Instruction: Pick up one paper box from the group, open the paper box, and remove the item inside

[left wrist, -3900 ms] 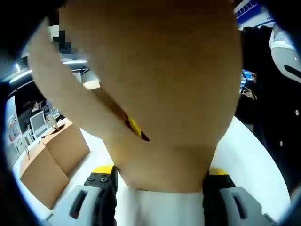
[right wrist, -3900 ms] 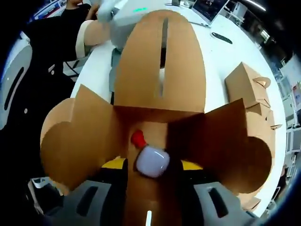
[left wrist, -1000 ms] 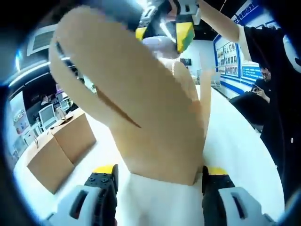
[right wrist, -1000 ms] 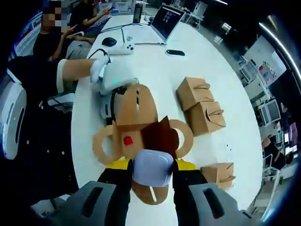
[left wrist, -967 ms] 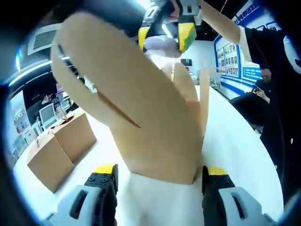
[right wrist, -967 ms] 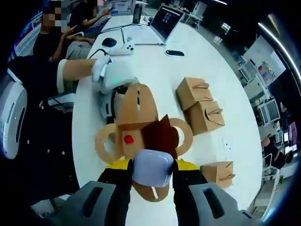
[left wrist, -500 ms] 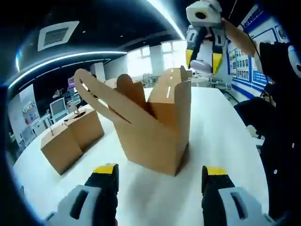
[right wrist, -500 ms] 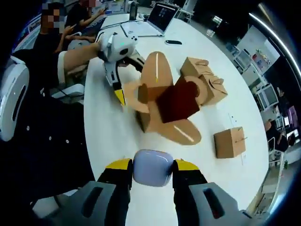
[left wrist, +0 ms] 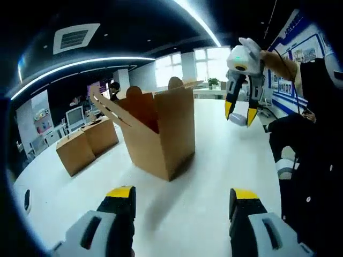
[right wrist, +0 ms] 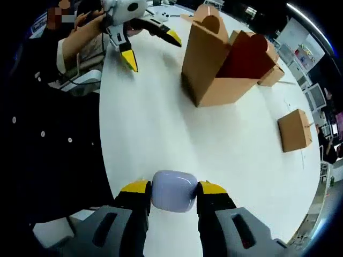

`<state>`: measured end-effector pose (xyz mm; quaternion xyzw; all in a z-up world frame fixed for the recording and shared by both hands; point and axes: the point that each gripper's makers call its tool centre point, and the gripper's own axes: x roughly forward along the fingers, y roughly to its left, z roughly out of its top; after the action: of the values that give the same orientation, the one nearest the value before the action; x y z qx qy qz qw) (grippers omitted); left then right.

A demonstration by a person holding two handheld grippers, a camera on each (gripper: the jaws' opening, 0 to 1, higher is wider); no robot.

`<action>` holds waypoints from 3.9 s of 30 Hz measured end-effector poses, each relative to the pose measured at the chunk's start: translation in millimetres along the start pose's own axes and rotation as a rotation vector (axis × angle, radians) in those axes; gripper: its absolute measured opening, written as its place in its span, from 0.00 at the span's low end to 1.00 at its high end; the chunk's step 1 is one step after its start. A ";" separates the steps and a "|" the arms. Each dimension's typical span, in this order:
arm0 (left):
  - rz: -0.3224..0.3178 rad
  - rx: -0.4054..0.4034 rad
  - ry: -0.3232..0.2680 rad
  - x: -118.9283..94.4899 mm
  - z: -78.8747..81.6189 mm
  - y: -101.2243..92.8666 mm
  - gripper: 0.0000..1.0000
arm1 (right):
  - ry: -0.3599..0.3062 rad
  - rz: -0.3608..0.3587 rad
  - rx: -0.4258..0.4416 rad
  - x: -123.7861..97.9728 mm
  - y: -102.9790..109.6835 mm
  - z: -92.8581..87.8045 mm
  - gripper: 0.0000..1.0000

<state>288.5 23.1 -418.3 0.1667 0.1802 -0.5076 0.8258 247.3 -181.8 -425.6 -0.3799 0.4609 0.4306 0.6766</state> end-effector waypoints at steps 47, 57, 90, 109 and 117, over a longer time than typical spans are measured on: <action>0.230 -0.252 -0.220 27.5 35.6 28.0 0.52 | -0.958 -0.254 0.474 -13.4 -49.9 122.9 0.39; 0.255 -0.179 -0.151 59.2 32.0 42.4 0.43 | -0.892 -0.293 0.441 9.2 -67.0 132.1 0.31; 0.283 -0.180 -0.091 78.6 31.1 85.8 0.47 | -0.899 -0.205 0.445 21.9 -105.4 148.1 0.44; 0.217 -0.208 -0.100 15.0 11.7 21.1 0.54 | -0.710 -0.081 0.041 -45.5 -10.7 31.3 0.51; 0.177 -0.234 -0.062 5.0 -2.5 -3.5 0.58 | -0.387 0.047 -0.293 -34.1 6.4 -3.0 0.55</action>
<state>287.2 18.9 -423.2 0.0690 0.1970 -0.4132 0.8864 233.5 -190.2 -394.8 -0.3736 0.2642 0.5733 0.6797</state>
